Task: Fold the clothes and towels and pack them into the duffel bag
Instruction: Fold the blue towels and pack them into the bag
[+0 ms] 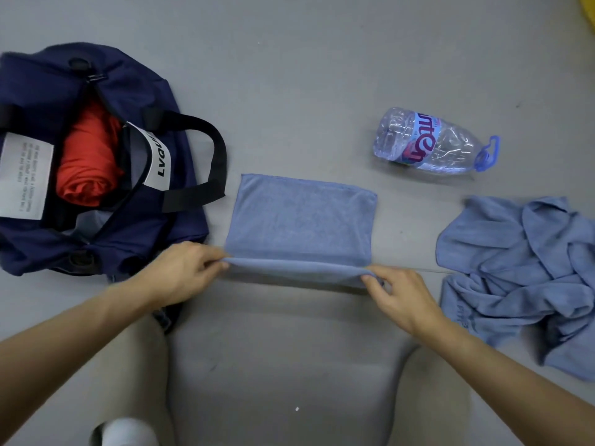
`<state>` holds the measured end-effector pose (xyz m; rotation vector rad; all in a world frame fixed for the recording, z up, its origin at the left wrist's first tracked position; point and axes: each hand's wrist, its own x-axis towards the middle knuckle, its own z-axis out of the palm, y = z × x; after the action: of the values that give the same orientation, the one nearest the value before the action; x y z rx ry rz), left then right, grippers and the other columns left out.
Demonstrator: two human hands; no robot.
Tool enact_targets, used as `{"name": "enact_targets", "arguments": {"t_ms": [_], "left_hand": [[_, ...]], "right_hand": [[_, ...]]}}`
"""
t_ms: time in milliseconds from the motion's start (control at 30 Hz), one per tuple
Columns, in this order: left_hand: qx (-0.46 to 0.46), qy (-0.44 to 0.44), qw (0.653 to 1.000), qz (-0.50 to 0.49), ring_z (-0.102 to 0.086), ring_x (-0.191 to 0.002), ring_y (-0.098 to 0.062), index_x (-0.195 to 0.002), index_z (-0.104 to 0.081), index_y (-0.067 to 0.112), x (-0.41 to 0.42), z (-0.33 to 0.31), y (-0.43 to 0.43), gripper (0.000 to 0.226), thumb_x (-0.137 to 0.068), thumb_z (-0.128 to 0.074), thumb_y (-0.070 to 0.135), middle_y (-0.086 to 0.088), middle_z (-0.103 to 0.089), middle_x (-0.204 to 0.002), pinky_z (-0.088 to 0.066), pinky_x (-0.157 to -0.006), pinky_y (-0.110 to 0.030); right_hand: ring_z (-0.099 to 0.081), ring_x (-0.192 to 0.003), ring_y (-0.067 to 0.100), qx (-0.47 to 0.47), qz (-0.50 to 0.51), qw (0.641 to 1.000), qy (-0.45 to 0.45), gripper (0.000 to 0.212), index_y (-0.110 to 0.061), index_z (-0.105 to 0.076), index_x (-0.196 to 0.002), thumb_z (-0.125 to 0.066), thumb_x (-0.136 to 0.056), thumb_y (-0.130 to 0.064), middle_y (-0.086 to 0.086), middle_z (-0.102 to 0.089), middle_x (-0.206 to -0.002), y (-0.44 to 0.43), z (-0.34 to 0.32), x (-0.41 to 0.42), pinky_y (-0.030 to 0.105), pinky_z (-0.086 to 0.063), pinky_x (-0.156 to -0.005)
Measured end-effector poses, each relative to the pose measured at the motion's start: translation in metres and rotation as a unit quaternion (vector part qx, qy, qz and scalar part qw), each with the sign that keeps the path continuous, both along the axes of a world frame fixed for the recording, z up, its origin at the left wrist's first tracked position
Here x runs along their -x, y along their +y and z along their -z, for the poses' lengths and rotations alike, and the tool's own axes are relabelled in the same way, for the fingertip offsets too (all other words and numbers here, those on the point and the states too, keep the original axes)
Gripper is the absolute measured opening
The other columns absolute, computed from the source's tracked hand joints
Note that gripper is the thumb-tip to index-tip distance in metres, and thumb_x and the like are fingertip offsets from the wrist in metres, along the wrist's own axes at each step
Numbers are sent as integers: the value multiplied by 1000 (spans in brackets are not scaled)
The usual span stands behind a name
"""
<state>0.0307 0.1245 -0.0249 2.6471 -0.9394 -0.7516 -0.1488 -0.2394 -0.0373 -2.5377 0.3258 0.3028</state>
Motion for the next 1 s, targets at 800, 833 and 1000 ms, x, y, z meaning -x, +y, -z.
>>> {"name": "enact_targets", "arguments": {"t_ms": [800,833,1000], "left_hand": [[-62,-80,995,9,-42,-139,-40,-154,-36,26,21,61,-104,66,-96,-20,53,-13,-31,-161,-41,-109,-52],[-89,-50,995,-2,-22,-150,-36,-158,-24,30,19,61,-106,75,-92,-9,62,-9,-16,-167,-24,-120,-51],[-135,-55,989,-7,15,-153,-31,-159,3,38,-18,60,-113,75,-94,-12,72,-6,17,-167,4,-123,-54]], "right_hand": [[-15,-152,29,173,-206,960,74,62,-34,-22,-157,-40,-101,-53,5,-5,-168,-34,46,-107,43,-25,-120],[-14,-152,28,188,-196,958,94,64,-35,-18,-158,-36,-101,-56,4,-2,-168,-29,42,-103,42,-27,-118],[-39,-132,37,139,-142,974,110,66,-31,-33,-154,-43,-95,-61,9,-22,-162,25,22,-60,44,-46,-102]]}}
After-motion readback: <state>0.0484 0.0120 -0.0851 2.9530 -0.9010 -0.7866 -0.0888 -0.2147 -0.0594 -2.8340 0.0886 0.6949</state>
